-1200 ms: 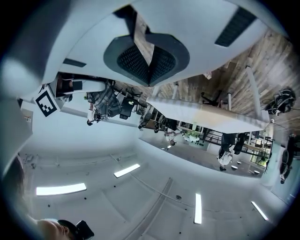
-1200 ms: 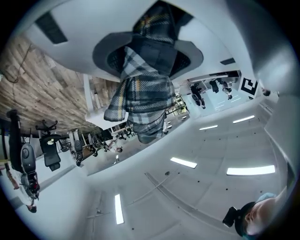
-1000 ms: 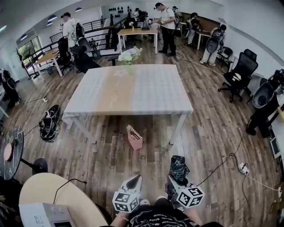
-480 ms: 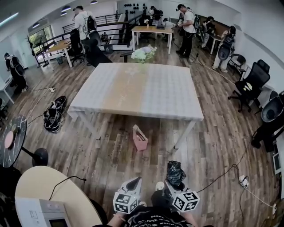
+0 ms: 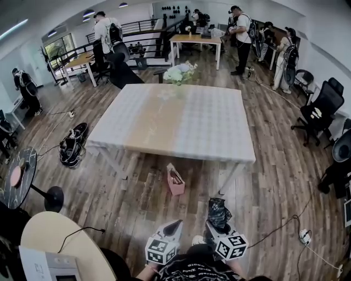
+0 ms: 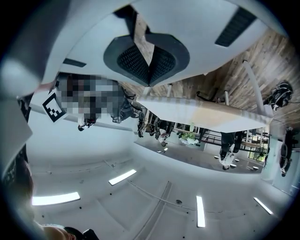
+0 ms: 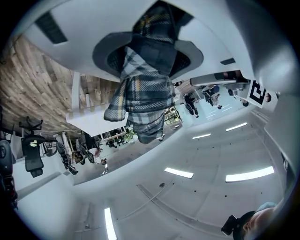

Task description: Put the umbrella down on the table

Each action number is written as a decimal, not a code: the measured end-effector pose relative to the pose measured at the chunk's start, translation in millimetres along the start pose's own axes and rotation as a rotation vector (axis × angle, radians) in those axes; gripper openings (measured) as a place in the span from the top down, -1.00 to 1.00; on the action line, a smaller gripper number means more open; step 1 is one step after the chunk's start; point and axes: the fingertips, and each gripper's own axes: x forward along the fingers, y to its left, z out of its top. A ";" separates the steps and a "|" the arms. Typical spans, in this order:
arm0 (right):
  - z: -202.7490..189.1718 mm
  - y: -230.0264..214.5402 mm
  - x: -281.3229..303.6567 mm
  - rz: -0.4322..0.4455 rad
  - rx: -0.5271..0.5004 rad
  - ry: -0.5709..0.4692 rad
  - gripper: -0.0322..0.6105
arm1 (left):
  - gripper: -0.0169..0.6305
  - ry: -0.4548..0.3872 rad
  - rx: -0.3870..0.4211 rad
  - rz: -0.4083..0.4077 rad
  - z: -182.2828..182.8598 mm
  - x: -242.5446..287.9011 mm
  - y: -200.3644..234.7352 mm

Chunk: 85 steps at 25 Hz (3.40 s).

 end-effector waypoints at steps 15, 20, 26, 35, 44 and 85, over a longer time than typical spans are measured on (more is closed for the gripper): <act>42.6 -96.1 27.4 0.030 -0.015 0.023 0.29 | 0.89 0.021 0.003 0.046 5.5 92.8 -27.2; 47.8 -106.5 34.8 0.026 -0.035 0.039 0.29 | 0.89 0.021 -0.046 0.042 8.2 111.4 -23.2; 56.1 -126.5 48.1 -0.016 0.014 0.026 0.29 | 0.89 0.046 -0.031 0.008 18.1 147.5 -8.2; 90.8 -159.1 97.6 -0.103 0.060 -0.003 0.29 | 0.89 0.068 -0.023 -0.052 53.2 209.2 39.1; 149.9 -179.6 191.2 -0.164 0.075 -0.024 0.29 | 0.89 0.058 -0.005 -0.119 117.0 286.9 119.7; 286.6 -287.6 427.1 -0.174 -0.045 0.013 0.29 | 0.89 0.005 -0.055 0.022 246.4 481.1 311.5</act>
